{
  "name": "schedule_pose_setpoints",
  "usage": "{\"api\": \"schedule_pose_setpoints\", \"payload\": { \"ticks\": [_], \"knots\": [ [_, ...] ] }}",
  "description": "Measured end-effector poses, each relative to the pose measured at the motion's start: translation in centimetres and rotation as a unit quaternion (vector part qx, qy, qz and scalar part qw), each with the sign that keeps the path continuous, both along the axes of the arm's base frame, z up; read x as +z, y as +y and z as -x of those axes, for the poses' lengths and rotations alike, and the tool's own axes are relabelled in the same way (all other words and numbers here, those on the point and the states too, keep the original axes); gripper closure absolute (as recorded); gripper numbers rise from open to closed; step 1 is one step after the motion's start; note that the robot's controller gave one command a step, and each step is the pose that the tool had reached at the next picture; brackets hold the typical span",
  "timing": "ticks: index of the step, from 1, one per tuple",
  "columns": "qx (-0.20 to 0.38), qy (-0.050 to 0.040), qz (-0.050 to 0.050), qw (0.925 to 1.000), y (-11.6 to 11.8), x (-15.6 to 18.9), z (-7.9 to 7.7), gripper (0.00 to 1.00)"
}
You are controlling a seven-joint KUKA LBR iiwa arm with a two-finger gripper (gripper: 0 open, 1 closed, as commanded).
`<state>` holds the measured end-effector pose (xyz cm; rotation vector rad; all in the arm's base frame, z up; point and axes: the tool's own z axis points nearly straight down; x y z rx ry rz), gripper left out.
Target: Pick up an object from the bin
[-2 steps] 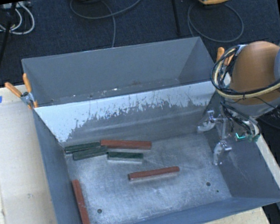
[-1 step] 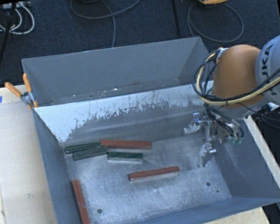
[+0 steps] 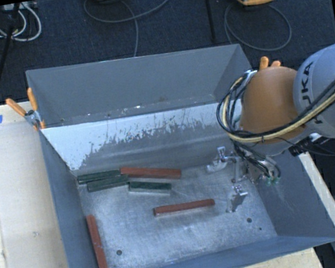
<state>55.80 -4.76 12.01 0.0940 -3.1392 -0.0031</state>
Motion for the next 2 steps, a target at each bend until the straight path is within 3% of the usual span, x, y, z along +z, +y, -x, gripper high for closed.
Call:
{"api": "schedule_pose_setpoints", "payload": {
  "ticks": [1,2],
  "knots": [
    [0.066,-0.0104,0.002,0.9978,3.14,-4.25,-3.63,1.0],
    [0.066,-0.0104,0.002,0.9978,3.14,-4.25,-3.63,1.0]
  ]
}}
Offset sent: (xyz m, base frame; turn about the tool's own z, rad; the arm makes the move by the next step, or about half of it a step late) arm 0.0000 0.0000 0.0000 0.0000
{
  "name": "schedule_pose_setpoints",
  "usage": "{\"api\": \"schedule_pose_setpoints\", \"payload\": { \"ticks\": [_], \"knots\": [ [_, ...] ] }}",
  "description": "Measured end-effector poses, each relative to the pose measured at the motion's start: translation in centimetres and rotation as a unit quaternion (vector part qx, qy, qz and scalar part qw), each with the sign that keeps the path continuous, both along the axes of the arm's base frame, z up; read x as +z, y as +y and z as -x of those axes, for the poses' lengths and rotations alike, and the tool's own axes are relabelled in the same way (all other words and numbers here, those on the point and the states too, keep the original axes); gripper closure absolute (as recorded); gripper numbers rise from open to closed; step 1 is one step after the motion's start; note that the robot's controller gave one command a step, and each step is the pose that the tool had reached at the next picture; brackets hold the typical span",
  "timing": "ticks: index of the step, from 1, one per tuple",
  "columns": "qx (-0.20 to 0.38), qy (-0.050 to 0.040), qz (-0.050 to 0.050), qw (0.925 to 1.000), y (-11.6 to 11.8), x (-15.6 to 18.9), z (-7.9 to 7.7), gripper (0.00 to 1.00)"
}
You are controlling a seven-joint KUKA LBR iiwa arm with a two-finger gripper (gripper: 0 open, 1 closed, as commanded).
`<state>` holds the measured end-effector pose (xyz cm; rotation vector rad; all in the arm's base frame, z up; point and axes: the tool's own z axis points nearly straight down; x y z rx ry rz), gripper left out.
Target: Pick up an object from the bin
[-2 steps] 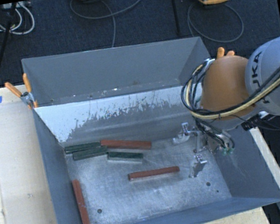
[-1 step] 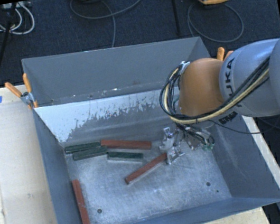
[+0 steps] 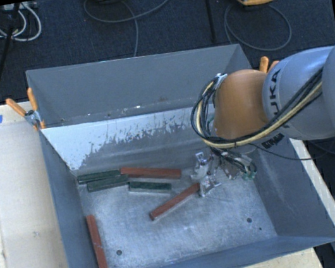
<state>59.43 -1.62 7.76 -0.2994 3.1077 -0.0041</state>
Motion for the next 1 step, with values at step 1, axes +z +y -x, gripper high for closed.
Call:
{"api": "schedule_pose_setpoints", "payload": {
  "ticks": [1],
  "knots": [
    [0.045,0.0082,0.0,0.999,2.72,14.02,0.64,1.0]
  ]
}}
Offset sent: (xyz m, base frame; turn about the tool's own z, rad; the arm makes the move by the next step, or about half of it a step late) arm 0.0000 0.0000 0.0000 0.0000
